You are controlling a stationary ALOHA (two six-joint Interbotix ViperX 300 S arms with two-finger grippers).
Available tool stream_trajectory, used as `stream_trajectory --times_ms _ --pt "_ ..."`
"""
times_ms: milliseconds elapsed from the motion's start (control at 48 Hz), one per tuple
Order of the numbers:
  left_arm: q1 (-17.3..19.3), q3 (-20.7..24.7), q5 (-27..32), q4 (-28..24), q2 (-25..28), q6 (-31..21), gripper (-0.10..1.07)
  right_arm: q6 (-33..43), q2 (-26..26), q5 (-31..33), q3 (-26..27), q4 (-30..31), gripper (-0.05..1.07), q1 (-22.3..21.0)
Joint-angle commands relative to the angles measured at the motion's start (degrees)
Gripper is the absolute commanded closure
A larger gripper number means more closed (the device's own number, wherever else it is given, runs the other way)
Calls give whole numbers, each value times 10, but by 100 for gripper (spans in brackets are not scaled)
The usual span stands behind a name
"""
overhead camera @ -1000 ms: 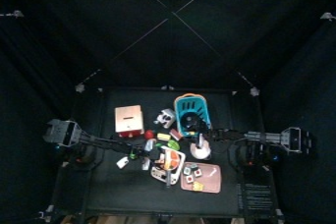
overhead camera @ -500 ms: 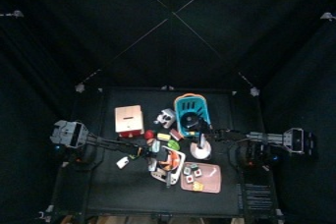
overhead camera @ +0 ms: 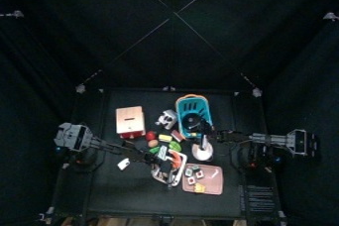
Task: Grab carrot top
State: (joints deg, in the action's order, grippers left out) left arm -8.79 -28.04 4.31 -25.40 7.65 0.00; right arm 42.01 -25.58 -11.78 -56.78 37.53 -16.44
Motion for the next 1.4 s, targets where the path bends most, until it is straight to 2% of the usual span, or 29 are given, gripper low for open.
stream_trajectory --times_ms 0,229,1375 --pt "1 18 -2 -4 4 1 7 0 -11 -3 5 -1 24 -2" --pt "-6 38 5 -7 35 2 7 0 -10 -3 5 -1 24 -4" --pt "-10 37 25 -12 43 3 8 0 -4 -3 7 -1 24 -5"
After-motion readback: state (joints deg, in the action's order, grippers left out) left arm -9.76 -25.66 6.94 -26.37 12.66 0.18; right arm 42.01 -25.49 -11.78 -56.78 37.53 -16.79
